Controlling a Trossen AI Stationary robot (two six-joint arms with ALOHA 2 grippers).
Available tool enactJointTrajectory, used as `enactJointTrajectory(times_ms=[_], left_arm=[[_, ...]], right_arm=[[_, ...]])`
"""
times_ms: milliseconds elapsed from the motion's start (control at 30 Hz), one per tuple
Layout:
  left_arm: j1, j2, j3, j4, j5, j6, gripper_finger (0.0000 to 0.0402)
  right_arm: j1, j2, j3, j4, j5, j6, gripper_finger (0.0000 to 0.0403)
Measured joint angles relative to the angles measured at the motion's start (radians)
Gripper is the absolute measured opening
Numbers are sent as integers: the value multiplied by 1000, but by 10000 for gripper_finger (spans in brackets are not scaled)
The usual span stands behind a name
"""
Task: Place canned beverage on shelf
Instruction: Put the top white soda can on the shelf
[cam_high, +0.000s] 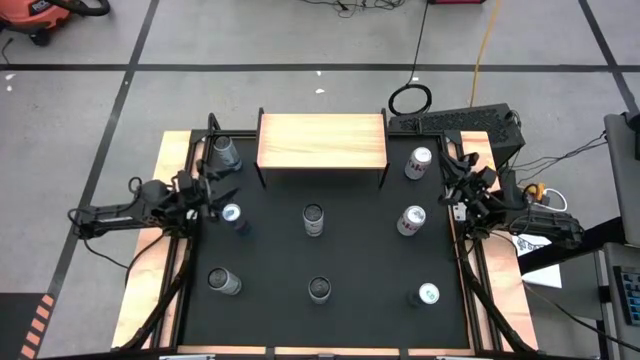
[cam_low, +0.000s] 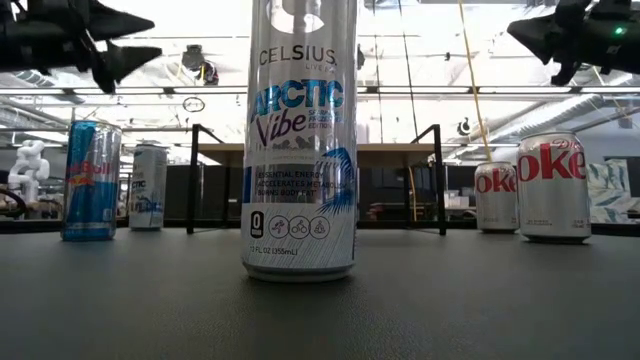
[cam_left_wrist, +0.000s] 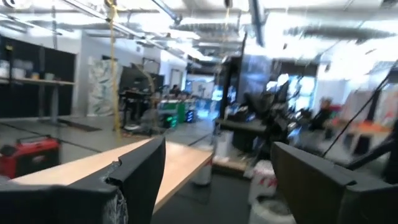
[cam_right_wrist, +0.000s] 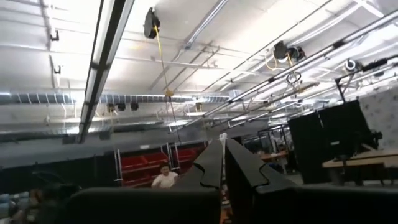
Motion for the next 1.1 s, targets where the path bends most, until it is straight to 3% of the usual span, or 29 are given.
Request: enactJointTrajectory(times_ms=[200,500,733,900,1100], left_arm=[[0,0,38,0,42,-2,293],[0,0,38,-1,12,-1,293],[0,0,38,-3,-13,-1,293],[0,0,38,-3,-15,6,293],[0,0,38,-3,-17,7,293]], right_arm=[[0,0,0,-35,-3,-81,37],[0,0,0,-123,-4,-227,159],[0,0,0,-158,1,-242,236],[0,0,0,-158,-3,-232,263],[0,0,0,-158,-3,-223,263]])
